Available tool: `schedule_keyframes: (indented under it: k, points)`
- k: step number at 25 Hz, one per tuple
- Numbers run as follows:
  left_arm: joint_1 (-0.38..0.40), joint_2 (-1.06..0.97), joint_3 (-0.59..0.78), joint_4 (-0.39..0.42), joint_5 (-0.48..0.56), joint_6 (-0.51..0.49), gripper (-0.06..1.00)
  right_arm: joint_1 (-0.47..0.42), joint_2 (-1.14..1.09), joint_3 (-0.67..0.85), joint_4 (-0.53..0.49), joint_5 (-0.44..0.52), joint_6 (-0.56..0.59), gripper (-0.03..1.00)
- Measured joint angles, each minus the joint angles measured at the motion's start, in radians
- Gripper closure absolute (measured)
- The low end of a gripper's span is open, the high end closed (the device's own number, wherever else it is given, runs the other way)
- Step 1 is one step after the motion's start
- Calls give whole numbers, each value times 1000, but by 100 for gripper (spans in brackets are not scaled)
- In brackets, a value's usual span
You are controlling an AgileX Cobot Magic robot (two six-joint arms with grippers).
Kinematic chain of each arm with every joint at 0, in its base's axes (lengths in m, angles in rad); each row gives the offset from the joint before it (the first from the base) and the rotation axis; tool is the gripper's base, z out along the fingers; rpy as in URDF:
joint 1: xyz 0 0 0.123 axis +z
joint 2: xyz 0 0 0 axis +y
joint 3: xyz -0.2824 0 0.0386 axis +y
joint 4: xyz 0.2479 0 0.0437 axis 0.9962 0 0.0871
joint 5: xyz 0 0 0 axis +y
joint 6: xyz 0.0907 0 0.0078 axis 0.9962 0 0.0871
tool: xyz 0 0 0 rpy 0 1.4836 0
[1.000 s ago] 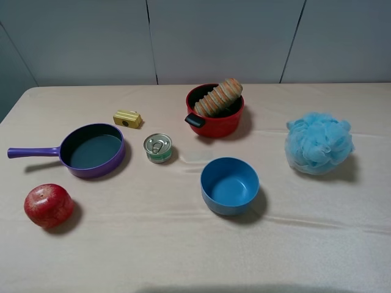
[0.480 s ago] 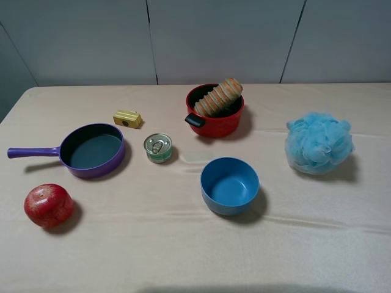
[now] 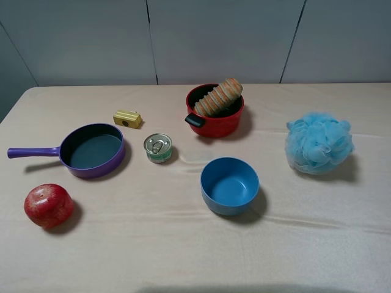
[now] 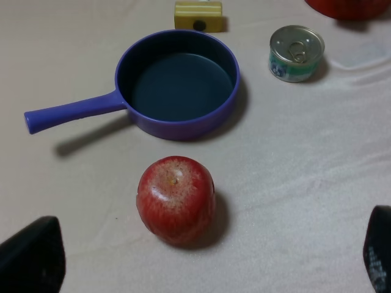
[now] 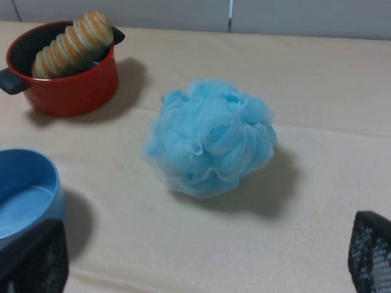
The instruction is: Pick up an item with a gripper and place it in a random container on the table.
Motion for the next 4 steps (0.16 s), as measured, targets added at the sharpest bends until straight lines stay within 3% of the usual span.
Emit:
schedule_keyframes:
  k: [4]
  points:
    - [0,0,0,0,0,0,-5,0,0,0,0,0,0,27]
